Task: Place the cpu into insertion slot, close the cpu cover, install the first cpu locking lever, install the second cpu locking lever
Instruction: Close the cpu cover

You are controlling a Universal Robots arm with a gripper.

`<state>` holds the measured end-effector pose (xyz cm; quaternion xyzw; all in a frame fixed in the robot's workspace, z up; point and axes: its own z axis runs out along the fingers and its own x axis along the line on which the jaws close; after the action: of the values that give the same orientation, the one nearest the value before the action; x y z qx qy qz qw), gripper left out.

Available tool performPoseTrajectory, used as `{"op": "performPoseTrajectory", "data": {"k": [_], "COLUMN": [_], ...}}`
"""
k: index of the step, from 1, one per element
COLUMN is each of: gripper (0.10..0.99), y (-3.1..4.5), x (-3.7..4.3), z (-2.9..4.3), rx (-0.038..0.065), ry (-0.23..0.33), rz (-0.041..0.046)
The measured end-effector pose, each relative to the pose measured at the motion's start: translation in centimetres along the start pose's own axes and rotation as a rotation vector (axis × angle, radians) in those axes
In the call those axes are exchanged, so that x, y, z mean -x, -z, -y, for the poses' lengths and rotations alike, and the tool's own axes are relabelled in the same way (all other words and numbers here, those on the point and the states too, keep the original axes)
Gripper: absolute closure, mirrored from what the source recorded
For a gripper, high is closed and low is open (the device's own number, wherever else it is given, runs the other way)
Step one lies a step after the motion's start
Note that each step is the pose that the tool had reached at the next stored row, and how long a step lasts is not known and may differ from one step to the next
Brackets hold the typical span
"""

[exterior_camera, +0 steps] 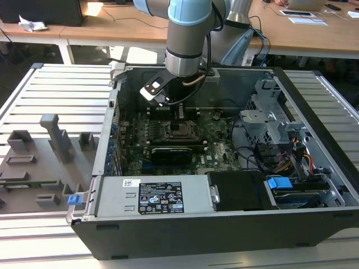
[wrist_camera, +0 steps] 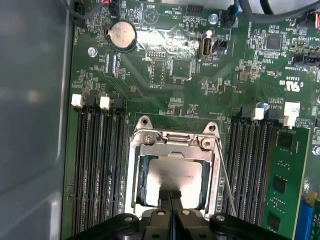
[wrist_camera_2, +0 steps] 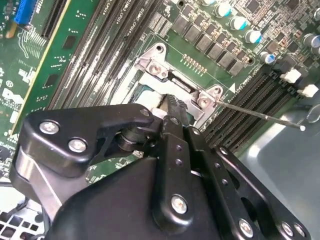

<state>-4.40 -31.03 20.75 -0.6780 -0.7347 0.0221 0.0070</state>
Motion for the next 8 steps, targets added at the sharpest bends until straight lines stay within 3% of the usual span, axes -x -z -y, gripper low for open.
{"op": "performPoseTrajectory", "data": {"k": [1,3,6,8], "gripper": [0.980,0.980,0.980,0.980], "y": [0.33,1.68,1.86,1.83], "x": [0.01,0.03,0.27,1.30], "z": [0.01,0.06,0.08,0.17], "rx": [0.000,0.000,0.000,0.000], "ry": [0.000,0.000,0.000,0.000], "rz": [0.0001,-0.0001,0.0001,-0.0005]}}
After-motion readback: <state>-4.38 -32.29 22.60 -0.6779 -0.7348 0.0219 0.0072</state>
